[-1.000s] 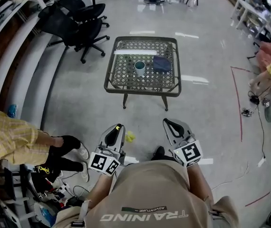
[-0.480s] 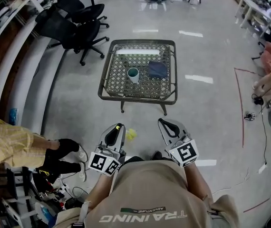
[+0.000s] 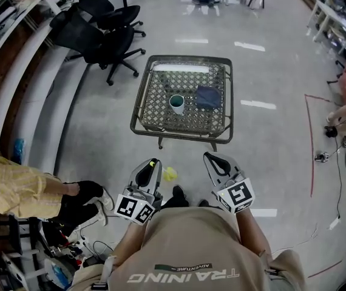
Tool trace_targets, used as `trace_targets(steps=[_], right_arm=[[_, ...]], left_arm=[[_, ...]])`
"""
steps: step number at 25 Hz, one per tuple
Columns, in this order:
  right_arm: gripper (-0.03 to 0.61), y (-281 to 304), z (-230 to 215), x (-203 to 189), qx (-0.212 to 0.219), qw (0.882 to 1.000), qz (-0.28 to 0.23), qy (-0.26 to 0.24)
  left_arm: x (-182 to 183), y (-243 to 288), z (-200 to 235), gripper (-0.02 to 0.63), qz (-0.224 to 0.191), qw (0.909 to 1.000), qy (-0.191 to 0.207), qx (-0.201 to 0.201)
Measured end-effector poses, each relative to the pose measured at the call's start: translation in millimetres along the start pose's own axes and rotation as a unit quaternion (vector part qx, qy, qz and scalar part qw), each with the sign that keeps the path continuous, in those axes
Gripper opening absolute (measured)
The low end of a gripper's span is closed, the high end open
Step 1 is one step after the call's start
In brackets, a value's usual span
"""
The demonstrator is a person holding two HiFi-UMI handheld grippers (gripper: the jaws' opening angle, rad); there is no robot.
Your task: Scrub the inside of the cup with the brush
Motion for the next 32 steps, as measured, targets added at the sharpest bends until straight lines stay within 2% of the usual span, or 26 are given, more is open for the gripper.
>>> trace_targets(steps=[7, 13, 18, 21, 25, 28, 32], right_arm=[[0.017, 34, 10, 4, -0.012, 0.999, 0.035, -0.007], [0.017, 54, 20, -5, -0.025, 0.999, 0.044, -0.016], [0.017, 65, 21, -12, -0.056, 0.997, 0.044, -0.015], [0.017, 78, 25, -10, -0.050, 0.998, 0.042, -0.018], [0.017, 91, 16, -8, -0.046, 0.996, 0.076, -0.026], [0.017, 102, 5, -12, -0.043, 0.998, 0.051, -0.021], [0.017, 115, -12, -19, -0.028, 0.998, 0.046, -0.018]], left_arm=[[12, 19, 41, 0.051, 0.001, 0.9996, -0.008, -0.027], [13, 26, 76, 0.051, 0.006, 0.9989, -0.025, -0.040], [10, 33, 97, 0.051, 0.016, 0.9972, -0.037, -0.063], [13, 36, 114, 0.051, 0.019, 0.9972, -0.041, -0.059], [13, 49, 128, 0.051, 0.016, 0.9977, -0.044, -0.048], [8, 60, 134, 0.051, 0.019, 0.9979, -0.046, -0.042], [5, 74, 140, 0.051, 0.014, 0.9987, -0.041, -0.028]])
Point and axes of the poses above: the fingertips, and each gripper's own axes: y forward along the fingers, z to its left, x out of its top, the point moved 7 cm from there along -y, backward along the fingers, and after that the axes turned 15 degrees about -z, right-handed, at the moved point
